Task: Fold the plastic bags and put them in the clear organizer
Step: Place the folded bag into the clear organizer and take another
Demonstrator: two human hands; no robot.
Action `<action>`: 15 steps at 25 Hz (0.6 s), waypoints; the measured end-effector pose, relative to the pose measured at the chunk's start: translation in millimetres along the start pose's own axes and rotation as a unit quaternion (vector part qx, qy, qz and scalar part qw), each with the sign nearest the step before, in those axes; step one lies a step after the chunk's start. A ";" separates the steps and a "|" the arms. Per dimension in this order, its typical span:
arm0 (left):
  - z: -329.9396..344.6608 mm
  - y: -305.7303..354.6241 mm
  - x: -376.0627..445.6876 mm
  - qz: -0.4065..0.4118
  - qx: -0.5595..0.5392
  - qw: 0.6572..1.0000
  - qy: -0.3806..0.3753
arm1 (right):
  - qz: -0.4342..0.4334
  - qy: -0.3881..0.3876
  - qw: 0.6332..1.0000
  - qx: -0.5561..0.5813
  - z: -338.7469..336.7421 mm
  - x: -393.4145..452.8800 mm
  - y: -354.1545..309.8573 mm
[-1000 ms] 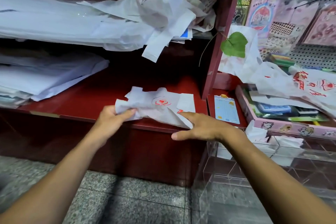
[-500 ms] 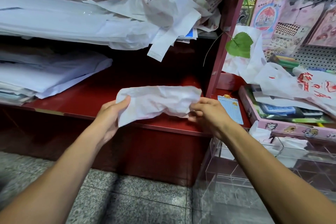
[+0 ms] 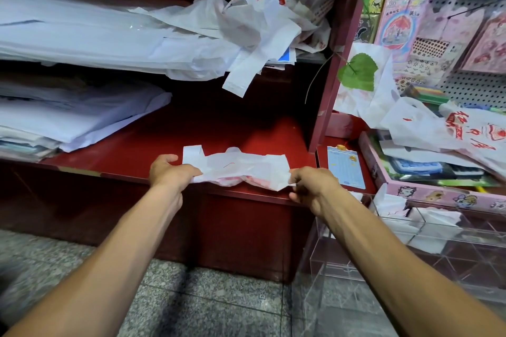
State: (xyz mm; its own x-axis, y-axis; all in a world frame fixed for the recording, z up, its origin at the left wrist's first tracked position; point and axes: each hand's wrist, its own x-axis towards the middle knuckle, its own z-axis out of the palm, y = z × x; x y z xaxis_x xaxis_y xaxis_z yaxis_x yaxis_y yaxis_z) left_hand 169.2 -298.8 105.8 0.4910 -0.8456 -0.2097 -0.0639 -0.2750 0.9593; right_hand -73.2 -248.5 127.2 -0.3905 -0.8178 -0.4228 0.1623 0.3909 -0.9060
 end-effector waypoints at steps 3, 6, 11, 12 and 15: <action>-2.5 2.2 -4.4 -0.027 -0.077 0.993 0.083 | -0.096 -0.027 0.992 -0.075 -1.5 -0.8 3.2; -6.5 2.0 -0.8 -0.094 -0.110 0.989 0.026 | -0.209 -0.036 0.954 -0.212 -5.4 0.5 5.2; -2.6 1.3 -17.0 0.011 -0.047 0.990 -0.129 | -0.467 -0.026 0.824 -0.320 -18.9 -2.8 0.5; -3.2 3.8 -19.9 0.136 -0.028 0.984 -0.107 | -0.559 0.005 0.762 -0.327 -20.4 -4.2 -2.1; -0.8 13.2 -28.9 0.293 -0.057 0.947 -0.118 | -0.640 0.080 0.679 -0.349 -23.2 -1.2 -7.5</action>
State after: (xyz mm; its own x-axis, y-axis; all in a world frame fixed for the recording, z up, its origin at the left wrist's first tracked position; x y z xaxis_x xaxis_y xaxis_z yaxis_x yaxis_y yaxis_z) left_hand 154.9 -277.6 124.7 0.1917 -0.9198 0.3424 -0.1644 0.3139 0.9351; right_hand -95.0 -240.7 134.9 0.0905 -0.6412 0.7621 -0.8511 -0.4472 -0.2751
